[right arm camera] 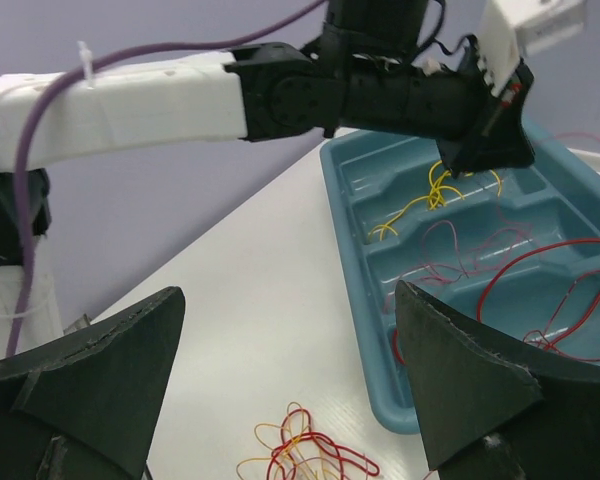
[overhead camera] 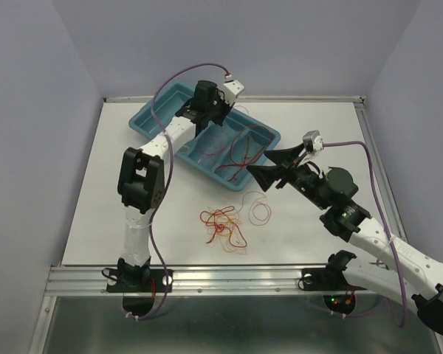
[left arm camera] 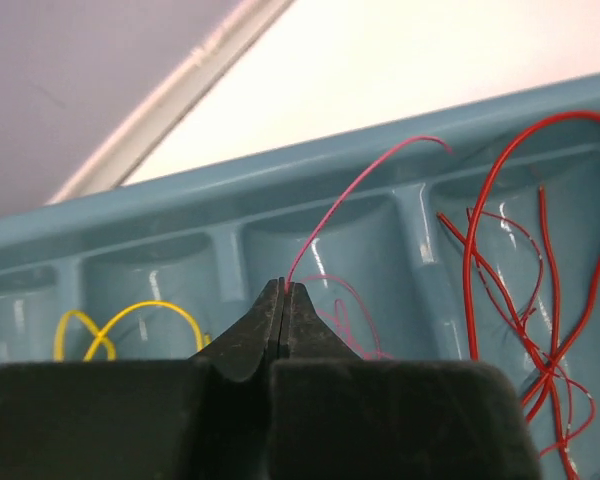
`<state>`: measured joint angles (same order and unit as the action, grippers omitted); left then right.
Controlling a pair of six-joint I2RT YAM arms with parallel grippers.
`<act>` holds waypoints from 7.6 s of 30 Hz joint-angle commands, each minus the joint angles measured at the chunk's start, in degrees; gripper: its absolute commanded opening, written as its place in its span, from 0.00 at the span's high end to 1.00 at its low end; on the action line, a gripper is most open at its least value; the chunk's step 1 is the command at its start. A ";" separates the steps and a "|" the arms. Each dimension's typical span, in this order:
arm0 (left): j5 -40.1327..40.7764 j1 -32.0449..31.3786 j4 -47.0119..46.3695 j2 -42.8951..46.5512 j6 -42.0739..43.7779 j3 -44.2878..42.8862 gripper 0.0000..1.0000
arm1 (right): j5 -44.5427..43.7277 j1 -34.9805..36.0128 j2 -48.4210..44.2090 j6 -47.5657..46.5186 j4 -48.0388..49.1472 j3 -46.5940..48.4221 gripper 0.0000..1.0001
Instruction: Untangle the cables
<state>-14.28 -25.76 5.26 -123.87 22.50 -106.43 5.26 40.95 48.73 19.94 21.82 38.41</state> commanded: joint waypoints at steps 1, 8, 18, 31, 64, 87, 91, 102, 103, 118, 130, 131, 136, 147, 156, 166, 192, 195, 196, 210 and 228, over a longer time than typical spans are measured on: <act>2.77 1.15 -7.71 10.48 -2.46 4.20 1.00 | -0.95 0.18 -0.65 0.09 1.29 -0.53 0.10; 4.43 2.56 -10.97 17.61 -3.08 19.57 1.00 | -0.69 0.18 -0.48 0.36 1.29 -0.53 0.10; 2.86 3.08 1.23 11.83 -1.85 18.82 1.00 | -0.86 0.10 0.14 0.53 1.29 -0.36 0.10; 2.50 2.38 1.60 13.12 -2.46 20.38 0.58 | -16.85 0.10 10.59 2.64 -12.67 7.99 0.14; -2.86 2.29 -19.84 56.46 -3.08 59.05 0.01 | -35.40 4.40 38.70 39.54 -39.03 9.89 0.00; -3.65 2.20 -20.29 57.25 -1.58 61.26 0.01 | -42.26 13.19 43.92 55.30 -62.17 19.16 0.99; -4.44 2.20 -20.20 56.64 -1.41 61.34 0.01 | -43.40 13.28 34.00 46.61 -57.35 17.14 0.99; -12.68 2.20 -19.85 58.30 -0.18 62.13 0.01 | -36.20 13.28 14.20 19.98 -43.54 27.22 1.00; -13.66 2.29 -19.76 58.66 -0.18 62.22 0.01 | -35.76 13.28 14.46 18.74 -43.45 30.90 0.99; -36.60 3.17 -21.51 64.11 -1.75 62.92 0.01 | -32.33 13.19 31.15 5.20 -42.48 66.77 0.99; -27.07 3.43 -34.33 55.06 -11.33 61.17 0.01 | -30.67 13.19 40.20 3.17 -40.63 79.70 0.99; -24.15 3.70 -35.74 55.23 -12.30 61.78 0.01 | -30.31 13.19 40.65 3.00 -40.55 80.32 0.99; -14.64 10.09 -40.06 58.74 -16.52 66.09 0.01 | -29.60 13.19 43.81 2.12 -38.70 82.52 0.99; -22.36 23.45 -39.09 58.57 -20.20 67.05 0.03 | -25.74 9.07 54.27 2.63 -34.22 87.00 0.99; -19.82 25.32 -39.80 60.94 -21.01 67.93 0.03 | -16.33 0.89 62.35 7.47 -31.67 86.57 0.99; -18.50 25.32 -40.85 64.81 -20.22 69.78 0.03 | -13.87 -1.13 65.44 9.50 -24.12 74.89 0.99; -20.25 25.32 -40.77 62.44 -19.25 68.99 0.03 | -13.69 -0.87 77.83 12.75 -16.55 58.18 0.99; -20.87 25.32 -40.06 59.29 -19.16 67.94 0.01 | -14.22 -0.52 76.78 11.70 -16.64 58.18 0.97; -21.48 25.32 -38.93 57.01 -19.07 66.54 0.01 | -14.40 -0.43 76.34 11.26 -16.73 58.35 0.93; -23.07 22.86 -30.92 37.84 -16.35 51.51 0.02 | -21.52 -0.34 70.10 10.20 -23.67 61.17 0.31; -19.38 15.39 -23.01 28.96 -10.02 44.56 0.23 | -21.78 -0.34 72.11 8.09 -26.13 65.73 0.87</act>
<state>-34.61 -9.17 -18.48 -94.54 10.41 -58.22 -16.29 40.29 119.83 29.12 -4.99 98.45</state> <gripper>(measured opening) 0.776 0.182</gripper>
